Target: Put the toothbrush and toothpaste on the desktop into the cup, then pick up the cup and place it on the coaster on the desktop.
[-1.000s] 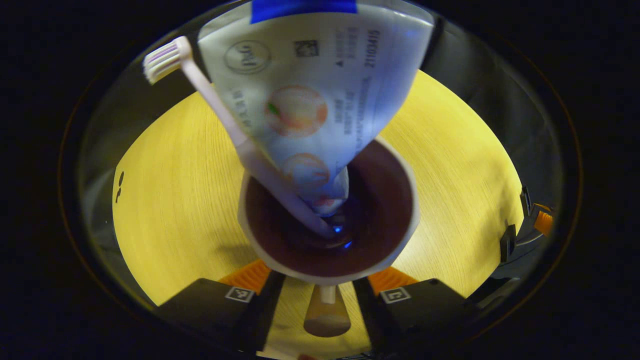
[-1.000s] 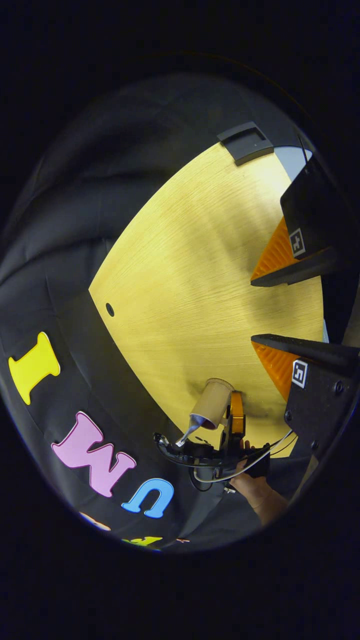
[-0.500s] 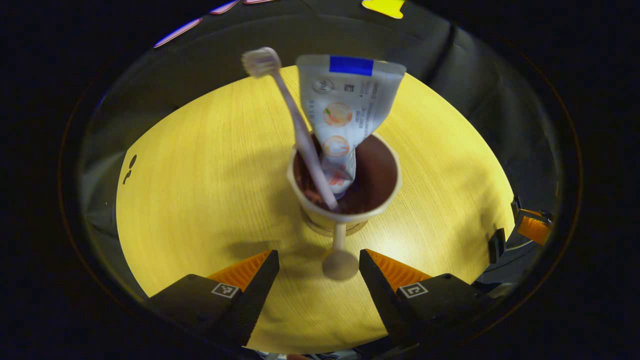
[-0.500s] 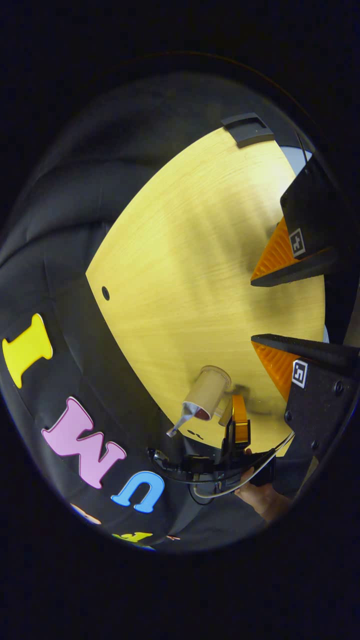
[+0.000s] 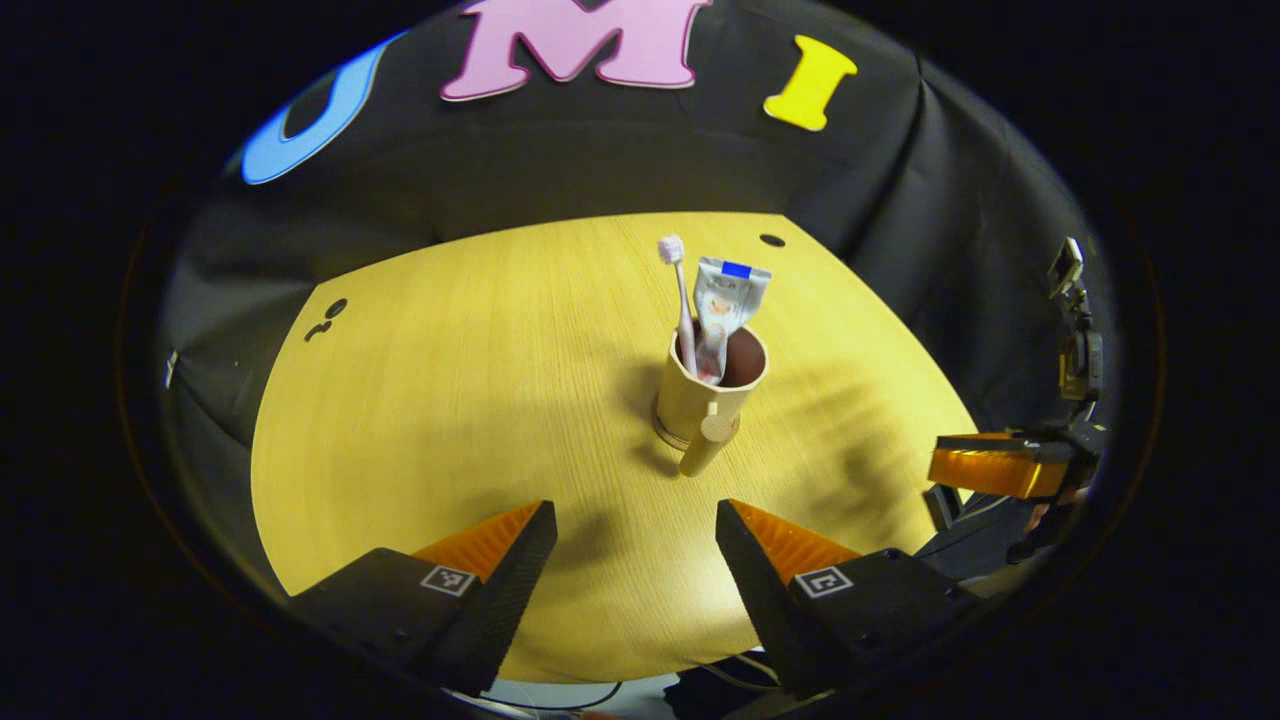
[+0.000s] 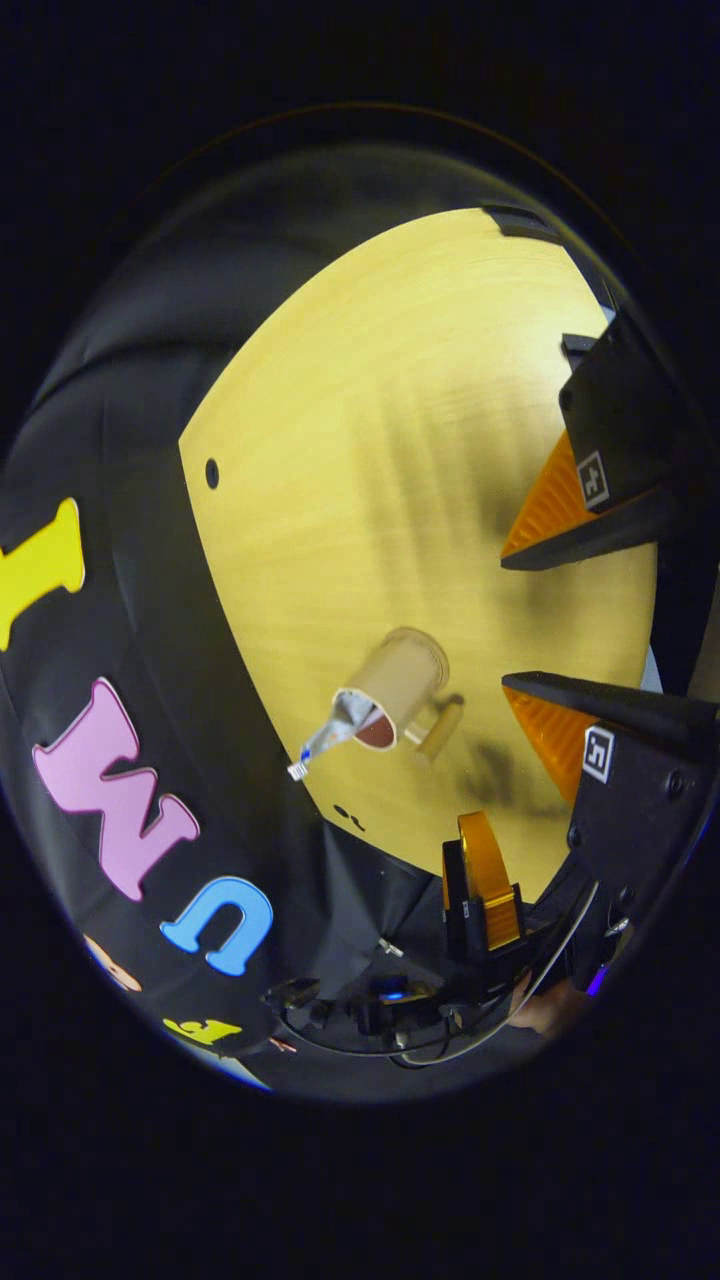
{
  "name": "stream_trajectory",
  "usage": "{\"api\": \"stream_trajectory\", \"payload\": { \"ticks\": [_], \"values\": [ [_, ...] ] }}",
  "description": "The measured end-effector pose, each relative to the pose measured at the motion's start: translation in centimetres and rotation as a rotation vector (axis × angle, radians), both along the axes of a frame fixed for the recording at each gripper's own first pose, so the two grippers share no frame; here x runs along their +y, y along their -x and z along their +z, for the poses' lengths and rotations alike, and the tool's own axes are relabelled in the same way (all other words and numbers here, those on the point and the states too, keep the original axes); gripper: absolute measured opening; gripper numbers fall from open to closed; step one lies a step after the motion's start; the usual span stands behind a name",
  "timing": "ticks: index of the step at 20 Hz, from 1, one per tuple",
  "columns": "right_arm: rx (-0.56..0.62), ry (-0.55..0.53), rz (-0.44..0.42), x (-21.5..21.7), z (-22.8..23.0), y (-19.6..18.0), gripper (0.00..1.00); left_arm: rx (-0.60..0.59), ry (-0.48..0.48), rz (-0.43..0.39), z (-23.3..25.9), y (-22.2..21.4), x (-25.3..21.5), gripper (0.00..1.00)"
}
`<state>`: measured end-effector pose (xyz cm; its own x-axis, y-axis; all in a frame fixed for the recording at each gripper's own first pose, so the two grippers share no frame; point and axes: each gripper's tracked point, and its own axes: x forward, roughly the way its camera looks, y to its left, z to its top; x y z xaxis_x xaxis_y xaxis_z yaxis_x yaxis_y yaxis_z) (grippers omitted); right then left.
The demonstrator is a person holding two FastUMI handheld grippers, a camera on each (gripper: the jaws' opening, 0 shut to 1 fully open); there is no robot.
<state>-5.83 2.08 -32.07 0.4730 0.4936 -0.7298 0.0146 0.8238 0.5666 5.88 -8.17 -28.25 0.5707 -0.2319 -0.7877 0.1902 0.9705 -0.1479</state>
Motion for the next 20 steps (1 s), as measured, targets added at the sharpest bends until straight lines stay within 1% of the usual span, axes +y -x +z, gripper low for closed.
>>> {"api": "stream_trajectory", "payload": {
  "ticks": [1, 2, 3, 4, 5, 7, 10, 11, 12, 18, 20],
  "values": [
    [-0.012, 0.002, 0.013, 0.8, 0.4, -0.1, 0.75, -0.018, 0.01, 0.009, 0.6, 0.6, 0.7, 0.99],
    [-0.024, 0.004, 0.024, 1.5, 0.8, -0.2, 0.79, -0.027, 0.013, 0.017, 1.0, 1.2, 1.4, 1.0],
    [-0.034, 0.003, 0.037, 2.3, 1.2, -0.2, 0.82, -0.03, 0.013, 0.023, 1.2, 1.8, 2.0, 0.96],
    [-0.042, 0.0, 0.047, 2.9, 1.8, 0.0, 0.85, -0.034, 0.012, 0.029, 1.5, 2.4, 2.6, 1.0],
    [-0.05, 0.0, 0.054, 3.6, 2.1, 0.0, 0.93, -0.04, 0.012, 0.032, 1.7, 2.9, 3.2, 0.99],
    [-0.079, 0.006, 0.071, 4.8, 3.1, -0.3, 0.98, -0.053, 0.019, 0.04, 2.2, 3.9, 4.2, 0.99],
    [-0.096, 0.043, 0.094, 5.6, 3.3, -0.1, 0.98, -0.06, 0.047, 0.059, 2.7, 5.2, 5.3, 0.99],
    [-0.092, 0.038, 0.094, 6.0, 3.5, -0.1, 0.83, -0.06, 0.055, 0.065, 2.4, 6.0, 5.5, 0.99],
    [-0.088, 0.036, 0.09, 6.3, 3.6, -0.1, 0.98, -0.063, 0.059, 0.071, 2.4, 6.3, 5.8, 0.99],
    [-0.105, 0.053, 0.029, 6.2, 4.0, -0.2, 0.98, -0.067, 0.049, 0.061, 2.2, 7.3, 6.4, 0.98],
    [-0.113, 0.062, 0.026, 6.0, 4.1, -0.2, 0.98, -0.066, 0.053, 0.051, 2.2, 7.3, 6.2, 0.98]
  ]
}}
